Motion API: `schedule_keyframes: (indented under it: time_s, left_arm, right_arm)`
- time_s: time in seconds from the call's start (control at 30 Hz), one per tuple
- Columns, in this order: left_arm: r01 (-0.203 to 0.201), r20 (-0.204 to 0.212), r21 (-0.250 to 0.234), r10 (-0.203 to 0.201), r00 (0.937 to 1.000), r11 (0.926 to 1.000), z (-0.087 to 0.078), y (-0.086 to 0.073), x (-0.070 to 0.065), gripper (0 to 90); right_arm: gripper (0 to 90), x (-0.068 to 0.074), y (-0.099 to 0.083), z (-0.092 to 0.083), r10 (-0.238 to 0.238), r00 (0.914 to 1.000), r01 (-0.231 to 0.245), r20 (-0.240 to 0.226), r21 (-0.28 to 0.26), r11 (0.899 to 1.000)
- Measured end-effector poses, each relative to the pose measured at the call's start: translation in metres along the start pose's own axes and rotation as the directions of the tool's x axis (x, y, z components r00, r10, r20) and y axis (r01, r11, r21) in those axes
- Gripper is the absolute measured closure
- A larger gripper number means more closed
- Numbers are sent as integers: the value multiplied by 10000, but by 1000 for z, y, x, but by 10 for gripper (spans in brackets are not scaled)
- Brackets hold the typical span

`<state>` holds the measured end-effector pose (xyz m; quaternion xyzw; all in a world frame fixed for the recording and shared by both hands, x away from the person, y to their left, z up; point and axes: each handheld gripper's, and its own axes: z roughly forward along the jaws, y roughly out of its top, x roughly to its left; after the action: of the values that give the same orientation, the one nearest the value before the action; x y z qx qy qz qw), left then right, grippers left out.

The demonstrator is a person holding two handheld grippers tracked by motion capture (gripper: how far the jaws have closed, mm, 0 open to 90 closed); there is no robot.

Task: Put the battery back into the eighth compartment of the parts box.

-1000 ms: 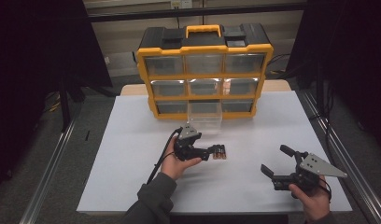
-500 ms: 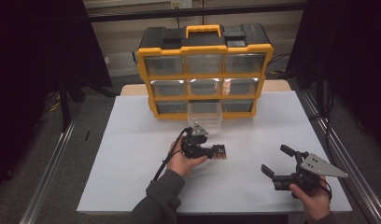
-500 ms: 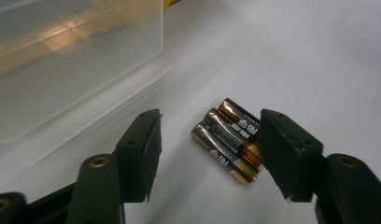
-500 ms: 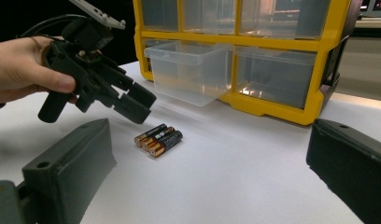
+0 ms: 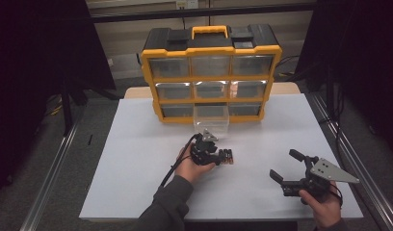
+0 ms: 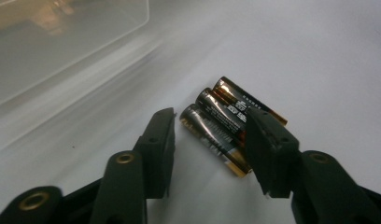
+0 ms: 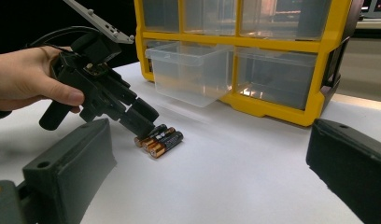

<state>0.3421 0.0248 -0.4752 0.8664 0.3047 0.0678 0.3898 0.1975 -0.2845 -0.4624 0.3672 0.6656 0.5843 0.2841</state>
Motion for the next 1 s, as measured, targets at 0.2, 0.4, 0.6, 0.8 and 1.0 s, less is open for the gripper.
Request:
schedule_keyframes:
  time_s: [0.2, 0.4, 0.6, 0.8, 1.0]
  left_arm:
    - [86, -365, 640, -63, 9993, 9979, -1, -2, 2, 634]
    - [98, -745, 1011, -23, 9972, 9948, -4, -3, 6, 724]
    - [329, -333, 1105, -294, 9990, 9933, -5, -2, 12, 773]
    - [908, -220, 989, -890, 9958, 9909, -9, -1, 15, 774]
    - [1071, 477, 936, -1119, 9926, 9898, -23, 4, 21, 775]
  right_arm:
    - [4, 0, 0, 0, 38, 10000, -38, 43, -37, 10000]
    - [5, 0, 0, 0, 82, 10000, -82, 41, -103, 9999]
    - [5, 0, 0, -2, 47, 10000, -47, 26, -42, 10000]
    - [5, 0, 1, -1, 48, 10000, -48, 43, -72, 10000]
    - [5, 0, 0, -1, 96, 10000, -96, 5, -69, 9999]
